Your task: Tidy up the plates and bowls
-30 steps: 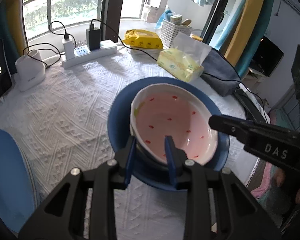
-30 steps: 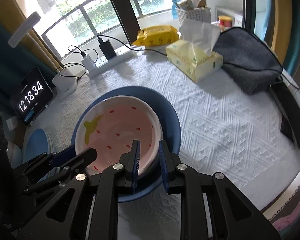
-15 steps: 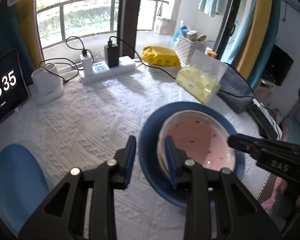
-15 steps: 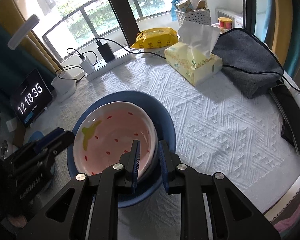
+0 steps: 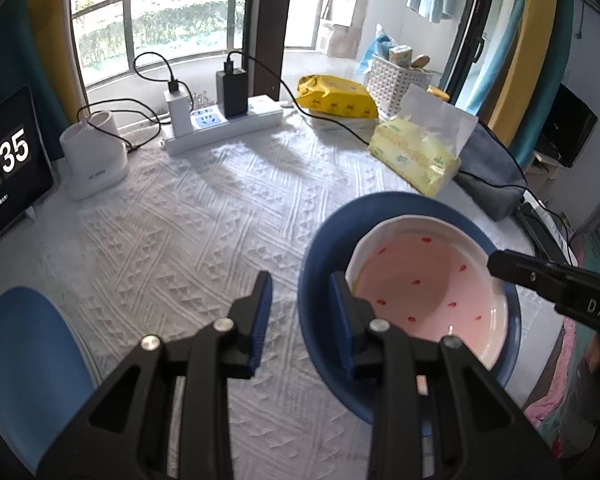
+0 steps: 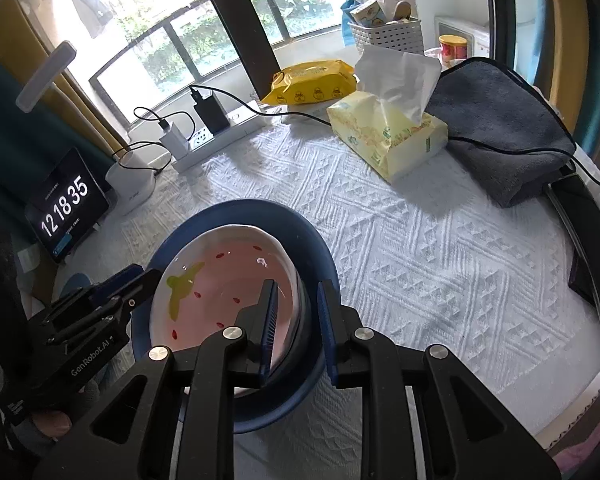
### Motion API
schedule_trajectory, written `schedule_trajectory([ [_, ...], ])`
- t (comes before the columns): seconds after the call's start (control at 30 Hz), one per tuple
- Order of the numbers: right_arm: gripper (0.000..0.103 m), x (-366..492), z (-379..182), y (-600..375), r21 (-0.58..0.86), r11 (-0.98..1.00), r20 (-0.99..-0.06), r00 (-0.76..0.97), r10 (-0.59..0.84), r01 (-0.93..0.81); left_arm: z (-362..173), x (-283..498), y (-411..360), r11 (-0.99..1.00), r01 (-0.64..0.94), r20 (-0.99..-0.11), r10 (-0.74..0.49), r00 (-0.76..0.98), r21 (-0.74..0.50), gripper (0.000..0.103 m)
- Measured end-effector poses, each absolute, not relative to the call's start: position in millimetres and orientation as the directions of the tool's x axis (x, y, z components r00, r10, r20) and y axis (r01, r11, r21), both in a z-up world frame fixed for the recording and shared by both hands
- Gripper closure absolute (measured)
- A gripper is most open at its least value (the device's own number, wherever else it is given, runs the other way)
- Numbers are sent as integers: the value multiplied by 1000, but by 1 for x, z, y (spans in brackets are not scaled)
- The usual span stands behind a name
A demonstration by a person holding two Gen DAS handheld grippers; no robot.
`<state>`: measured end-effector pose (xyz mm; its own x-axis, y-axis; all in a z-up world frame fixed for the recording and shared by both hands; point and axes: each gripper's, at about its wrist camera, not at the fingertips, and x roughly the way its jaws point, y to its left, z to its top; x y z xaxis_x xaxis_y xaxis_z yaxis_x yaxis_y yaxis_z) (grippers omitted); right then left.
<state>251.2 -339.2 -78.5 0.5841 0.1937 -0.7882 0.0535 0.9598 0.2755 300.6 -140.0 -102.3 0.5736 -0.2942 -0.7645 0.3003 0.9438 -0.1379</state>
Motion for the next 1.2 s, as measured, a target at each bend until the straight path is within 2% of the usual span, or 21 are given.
schedule_trajectory([
  [0.7, 81, 237, -69, -366, 287, 957, -742, 640, 201, 33, -108, 291, -128, 936, 299, -774, -326, 543, -185, 71],
  [0.73, 80, 237, -71, -366, 289, 957, -742, 638, 205, 29, -109, 290, -128, 936, 300, -775, -325, 542, -182, 70],
  [0.8, 73, 236, -75, -367, 294, 956, -743, 633, 217, 18, -110, 288, -127, 934, 307, -770, -330, 546, -182, 68],
  [1.03, 69, 235, -89, -370, 319, 948, -747, 616, 252, -1, -111, 284, -128, 934, 316, -776, -323, 541, -168, 61],
  [1.2, 69, 235, -97, -371, 325, 946, -756, 599, 264, -6, -112, 285, -129, 936, 303, -788, -322, 525, -181, 60],
])
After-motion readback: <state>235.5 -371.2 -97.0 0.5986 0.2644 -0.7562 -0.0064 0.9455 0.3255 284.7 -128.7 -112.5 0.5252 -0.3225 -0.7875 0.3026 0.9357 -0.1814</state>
